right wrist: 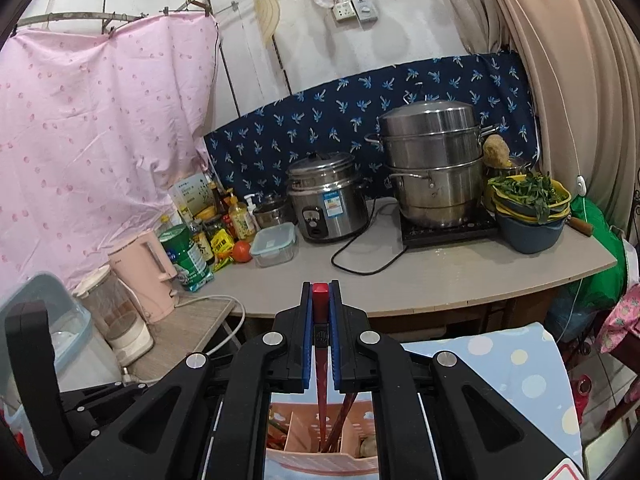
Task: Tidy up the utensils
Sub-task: 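Lower the spoon and chopstick into the basket and open both tools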
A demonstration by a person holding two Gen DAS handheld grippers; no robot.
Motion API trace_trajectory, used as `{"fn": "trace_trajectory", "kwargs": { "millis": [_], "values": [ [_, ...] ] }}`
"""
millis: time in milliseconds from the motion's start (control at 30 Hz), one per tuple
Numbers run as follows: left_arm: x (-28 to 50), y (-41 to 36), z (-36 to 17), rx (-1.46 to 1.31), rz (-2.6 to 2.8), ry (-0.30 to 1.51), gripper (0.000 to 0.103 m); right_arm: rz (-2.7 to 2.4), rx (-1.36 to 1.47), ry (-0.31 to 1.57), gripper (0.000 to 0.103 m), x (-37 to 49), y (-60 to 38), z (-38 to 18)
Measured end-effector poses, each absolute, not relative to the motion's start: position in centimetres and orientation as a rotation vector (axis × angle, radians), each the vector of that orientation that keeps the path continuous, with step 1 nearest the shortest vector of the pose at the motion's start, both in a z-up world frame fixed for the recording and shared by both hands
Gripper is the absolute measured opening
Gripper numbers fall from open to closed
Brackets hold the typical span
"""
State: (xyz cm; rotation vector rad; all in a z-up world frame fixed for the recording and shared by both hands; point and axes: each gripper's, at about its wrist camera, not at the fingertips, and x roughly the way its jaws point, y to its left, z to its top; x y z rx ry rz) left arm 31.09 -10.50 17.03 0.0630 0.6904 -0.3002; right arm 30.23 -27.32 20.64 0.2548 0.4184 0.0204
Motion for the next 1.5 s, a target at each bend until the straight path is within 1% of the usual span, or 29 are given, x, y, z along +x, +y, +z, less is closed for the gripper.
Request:
{"fn": "trace_trajectory", "kwargs": {
  "millis": [267, 533, 600, 633, 667, 733, 767, 800, 833, 1033, 1067, 1167, 1267, 1367, 1467, 1500],
  "values": [
    [31.9, -10.5, 15.2, 0.059, -0.299, 0.733, 0.001, 0.019, 0.229, 0.507, 0.007, 32.0, -26.6, 16.7],
    [32.2, -11.1, 14.4, 0.058, -0.286, 0.732, 0.002, 0.017, 0.210, 0.552, 0.007, 32.5, -26.4, 14.8],
    [32.1, -11.2, 14.4, 0.059, -0.284, 0.729, 0.003, 0.011, 0.208, 0.545, 0.011, 32.2, -26.4, 14.7],
    [32.0, -11.2, 14.5, 0.060, -0.282, 0.727, 0.003, 0.009, 0.208, 0.545, 0.011, 32.0, -26.5, 14.7],
    [31.9, -11.2, 14.5, 0.063, -0.274, 0.724, 0.004, 0.010, 0.209, 0.544, 0.012, 31.9, -26.5, 14.7],
    [31.7, -11.2, 14.6, 0.066, -0.268, 0.716, 0.014, 0.013, 0.210, 0.538, 0.013, 31.4, -26.5, 14.9],
    [31.6, -11.1, 14.7, 0.067, -0.259, 0.710, 0.024, 0.010, 0.208, 0.533, 0.018, 31.1, -26.6, 14.9],
    [31.4, -11.1, 14.8, 0.069, -0.249, 0.701, 0.033, 0.011, 0.207, 0.530, 0.022, 30.8, -26.6, 15.0],
    [31.2, -11.1, 14.9, 0.074, -0.240, 0.690, 0.034, 0.011, 0.206, 0.526, 0.024, 30.5, -26.6, 15.1],
    [29.8, -10.8, 15.6, 0.085, -0.226, 0.667, 0.035, 0.017, 0.207, 0.521, 0.029, 28.0, -26.9, 15.5],
    [29.5, -10.8, 15.7, 0.088, -0.222, 0.662, 0.036, 0.018, 0.207, 0.519, 0.030, 27.4, -26.9, 15.5],
    [28.4, -10.6, 15.9, 0.093, -0.217, 0.649, 0.046, 0.026, 0.207, 0.525, 0.031, 25.9, -26.7, 15.5],
    [27.2, -10.4, 16.0, 0.093, -0.215, 0.645, 0.047, 0.018, 0.185, 0.530, 0.032, 24.2, -26.3, 15.3],
    [26.0, -10.3, 15.9, 0.094, -0.219, 0.649, 0.049, 0.016, 0.177, 0.535, 0.038, 22.5, -25.9, 15.0],
    [24.8, -10.1, 15.7, 0.098, -0.219, 0.653, 0.052, 0.013, 0.180, 0.546, 0.039, 20.8, -25.8, 14.4],
    [24.4, -10.1, 15.6, 0.099, -0.219, 0.655, 0.054, 0.011, 0.179, 0.550, 0.040, 20.3, -25.7, 14.2]
  ]
}}
